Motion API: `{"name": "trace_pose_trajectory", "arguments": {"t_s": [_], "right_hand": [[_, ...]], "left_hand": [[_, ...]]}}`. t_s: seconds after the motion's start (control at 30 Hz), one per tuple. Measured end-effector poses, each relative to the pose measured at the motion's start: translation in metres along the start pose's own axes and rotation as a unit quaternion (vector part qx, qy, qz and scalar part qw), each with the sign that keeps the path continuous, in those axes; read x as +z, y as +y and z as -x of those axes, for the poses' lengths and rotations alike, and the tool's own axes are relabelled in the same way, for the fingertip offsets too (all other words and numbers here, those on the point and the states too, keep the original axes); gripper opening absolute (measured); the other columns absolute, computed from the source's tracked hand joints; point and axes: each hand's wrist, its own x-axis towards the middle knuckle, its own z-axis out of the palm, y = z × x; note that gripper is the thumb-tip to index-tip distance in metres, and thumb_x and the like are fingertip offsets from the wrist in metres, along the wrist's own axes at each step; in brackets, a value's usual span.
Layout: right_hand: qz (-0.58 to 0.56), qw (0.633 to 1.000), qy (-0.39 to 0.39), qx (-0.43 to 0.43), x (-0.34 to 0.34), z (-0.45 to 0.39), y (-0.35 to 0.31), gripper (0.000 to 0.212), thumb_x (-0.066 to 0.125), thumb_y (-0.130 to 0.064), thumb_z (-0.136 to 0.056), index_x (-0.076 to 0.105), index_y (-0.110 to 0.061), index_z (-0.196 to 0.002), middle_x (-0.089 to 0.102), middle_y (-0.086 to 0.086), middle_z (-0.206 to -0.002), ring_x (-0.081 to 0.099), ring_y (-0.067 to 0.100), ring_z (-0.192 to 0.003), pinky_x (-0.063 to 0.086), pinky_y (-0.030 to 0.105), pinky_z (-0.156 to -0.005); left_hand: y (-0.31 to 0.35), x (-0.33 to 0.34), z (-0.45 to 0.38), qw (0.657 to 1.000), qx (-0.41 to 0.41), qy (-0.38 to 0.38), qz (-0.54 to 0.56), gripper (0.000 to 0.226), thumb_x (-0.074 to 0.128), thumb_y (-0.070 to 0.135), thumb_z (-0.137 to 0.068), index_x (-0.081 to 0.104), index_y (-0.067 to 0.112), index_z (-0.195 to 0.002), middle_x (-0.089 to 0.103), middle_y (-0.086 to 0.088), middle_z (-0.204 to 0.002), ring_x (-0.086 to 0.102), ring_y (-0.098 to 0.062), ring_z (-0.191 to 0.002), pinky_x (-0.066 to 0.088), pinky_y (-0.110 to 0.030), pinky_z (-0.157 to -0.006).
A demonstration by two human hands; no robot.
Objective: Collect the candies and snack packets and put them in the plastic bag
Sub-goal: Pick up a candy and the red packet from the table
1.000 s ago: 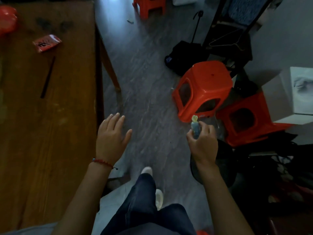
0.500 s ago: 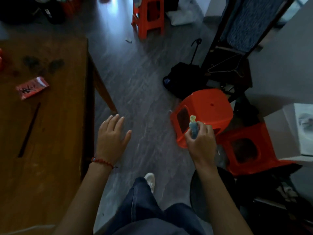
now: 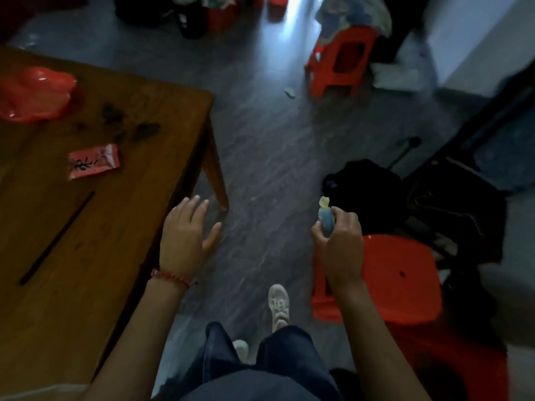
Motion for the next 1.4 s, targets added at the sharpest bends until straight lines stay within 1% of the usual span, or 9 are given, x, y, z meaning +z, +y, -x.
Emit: {"name": "trace_pose_trajectory", "arguments": {"t_s": [0.13, 0.27, 0.5, 0.67, 0.87, 0.97, 1.03, 1.27, 1.4], "right_hand": [[-0.032, 0.993, -0.086, -0.077, 0.03, -0.059, -0.019, 0.029, 0.066, -0.01, -0.075, 0.06, 0.001, -0.102, 0.056, 0.015, -0.086, 0.053, 0.024, -0.076, 0.039, 0.026, -0.066], [-0.056, 0.974, -0.134, -0.173, 0.063, -0.097, -0.051, 0.028, 0.067, -0.008, -0.074, 0.061, 0.001, -0.1, 0.057, 0.014, -0.084, 0.044, 0.012, -0.07, 0.037, 0.023, -0.06], [-0.11, 0.926, -0.219, -0.288, 0.124, -0.131, -0.117, 0.027, 0.068, -0.007, -0.073, 0.059, 0.001, -0.098, 0.056, 0.015, -0.081, 0.046, 0.015, -0.07, 0.041, 0.026, -0.056], [-0.122, 0.905, -0.227, -0.339, 0.171, -0.154, -0.165, 0.03, 0.071, -0.008, -0.073, 0.06, 0.001, -0.099, 0.057, 0.015, -0.081, 0.052, 0.02, -0.068, 0.038, 0.024, -0.055], [-0.123, 0.895, -0.252, -0.348, 0.221, -0.184, -0.217, 0.035, 0.07, -0.008, -0.074, 0.057, 0.001, -0.104, 0.056, 0.016, -0.084, 0.053, 0.022, -0.071, 0.043, 0.027, -0.055], [-0.119, 0.889, -0.263, -0.357, 0.239, -0.196, -0.236, 0.036, 0.071, -0.01, -0.075, 0.057, 0.001, -0.106, 0.055, 0.015, -0.084, 0.054, 0.022, -0.071, 0.045, 0.026, -0.054], [-0.115, 0.887, -0.273, -0.355, 0.249, -0.203, -0.246, 0.036, 0.071, -0.01, -0.075, 0.056, 0.001, -0.107, 0.055, 0.015, -0.085, 0.054, 0.021, -0.072, 0.046, 0.027, -0.054], [-0.099, 0.868, -0.308, -0.376, 0.285, -0.222, -0.265, 0.036, 0.071, -0.012, -0.076, 0.056, 0.001, -0.107, 0.055, 0.014, -0.084, 0.049, 0.015, -0.07, 0.039, 0.023, -0.055], [-0.095, 0.858, -0.327, -0.385, 0.3, -0.23, -0.274, 0.037, 0.07, -0.012, -0.077, 0.056, 0.001, -0.108, 0.056, 0.015, -0.086, 0.048, 0.015, -0.072, 0.038, 0.023, -0.056]], "left_hand": [[-0.006, -0.005, -0.011, 0.993, -0.112, 0.032, -0.007, 0.06, 0.036, 0.043, -0.087, 0.054, -0.004, -0.12, 0.054, -0.026, -0.123, 0.048, -0.041, -0.116, 0.036, -0.051, -0.096], [-0.015, -0.01, -0.007, 0.974, -0.216, 0.06, -0.009, 0.059, 0.036, 0.043, -0.088, 0.054, -0.003, -0.12, 0.054, -0.024, -0.124, 0.047, -0.04, -0.118, 0.036, -0.05, -0.097], [-0.047, -0.021, -0.011, 0.932, -0.346, 0.102, -0.032, 0.057, 0.037, 0.042, -0.087, 0.054, -0.002, -0.12, 0.054, -0.023, -0.124, 0.046, -0.038, -0.119, 0.037, -0.049, -0.096], [-0.088, -0.025, -0.041, 0.913, -0.385, 0.128, -0.03, 0.057, 0.037, 0.042, -0.086, 0.054, -0.001, -0.12, 0.053, -0.022, -0.125, 0.046, -0.038, -0.119, 0.036, -0.049, -0.096], [-0.146, -0.032, -0.088, 0.907, -0.402, 0.121, -0.002, 0.057, 0.039, 0.043, -0.087, 0.054, -0.002, -0.12, 0.054, -0.023, -0.124, 0.046, -0.039, -0.118, 0.038, -0.05, -0.095], [-0.172, -0.037, -0.111, 0.9, -0.418, 0.125, 0.006, 0.051, 0.056, 0.036, -0.087, 0.052, 0.0, -0.124, 0.05, -0.023, -0.129, 0.042, -0.039, -0.122, 0.034, -0.052, -0.098], [-0.184, -0.038, -0.122, 0.892, -0.435, 0.121, 0.015, 0.053, 0.061, 0.031, -0.085, 0.048, 0.002, -0.128, 0.046, -0.022, -0.134, 0.038, -0.038, -0.126, 0.031, -0.051, -0.101], [-0.215, -0.025, -0.153, 0.864, -0.497, 0.06, 0.051, 0.069, 0.055, 0.047, -0.085, 0.031, 0.015, -0.141, 0.026, -0.009, -0.148, 0.021, -0.028, -0.134, 0.019, -0.044, -0.108], [-0.216, -0.02, -0.16, 0.848, -0.524, 0.04, 0.066, 0.077, 0.055, 0.055, -0.081, 0.026, 0.018, -0.143, 0.021, -0.005, -0.15, 0.02, -0.026, -0.134, 0.021, -0.042, -0.107]]}}
